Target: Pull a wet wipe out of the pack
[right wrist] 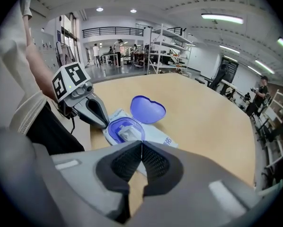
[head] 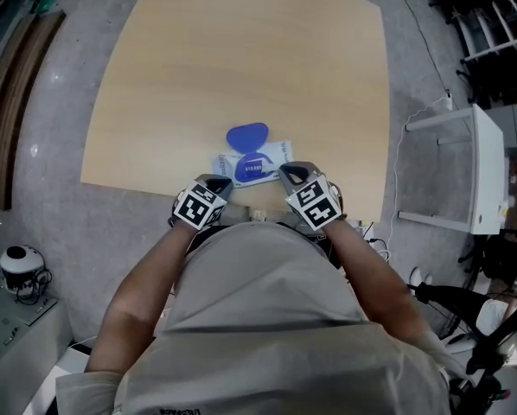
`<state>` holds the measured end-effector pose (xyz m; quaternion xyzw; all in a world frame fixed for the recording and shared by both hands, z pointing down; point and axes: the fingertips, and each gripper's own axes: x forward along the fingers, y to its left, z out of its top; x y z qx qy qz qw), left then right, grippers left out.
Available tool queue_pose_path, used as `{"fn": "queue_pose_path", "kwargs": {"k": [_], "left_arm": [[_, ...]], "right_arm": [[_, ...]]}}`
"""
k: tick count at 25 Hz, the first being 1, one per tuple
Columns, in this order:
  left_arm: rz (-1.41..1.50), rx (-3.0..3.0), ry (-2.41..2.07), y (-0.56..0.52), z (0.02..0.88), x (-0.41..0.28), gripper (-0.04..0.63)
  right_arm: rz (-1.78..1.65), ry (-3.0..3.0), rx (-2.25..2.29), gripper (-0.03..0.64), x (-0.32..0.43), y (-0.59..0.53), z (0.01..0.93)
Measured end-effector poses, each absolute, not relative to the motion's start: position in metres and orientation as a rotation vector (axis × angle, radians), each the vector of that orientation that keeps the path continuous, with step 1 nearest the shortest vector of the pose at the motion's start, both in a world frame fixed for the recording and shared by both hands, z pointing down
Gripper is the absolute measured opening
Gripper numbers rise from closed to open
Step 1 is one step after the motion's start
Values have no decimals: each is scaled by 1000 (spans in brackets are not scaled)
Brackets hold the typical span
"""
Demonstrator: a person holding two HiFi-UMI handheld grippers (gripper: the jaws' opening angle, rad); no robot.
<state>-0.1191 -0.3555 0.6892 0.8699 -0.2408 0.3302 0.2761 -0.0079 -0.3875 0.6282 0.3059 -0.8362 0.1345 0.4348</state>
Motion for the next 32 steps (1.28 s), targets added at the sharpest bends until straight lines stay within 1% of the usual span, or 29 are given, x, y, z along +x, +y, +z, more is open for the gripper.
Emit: {"fn": "queue_pose_path", "kwargs": {"k": [17, 32], "left_arm": [[895, 2363, -622, -353, 688, -123, 5], [917, 2377, -583, -349, 689, -123, 5]], "right_arm": [[294, -2030, 867, 3, 2, -397, 597], [252, -2021, 1040, 3, 28, -402, 552]]}}
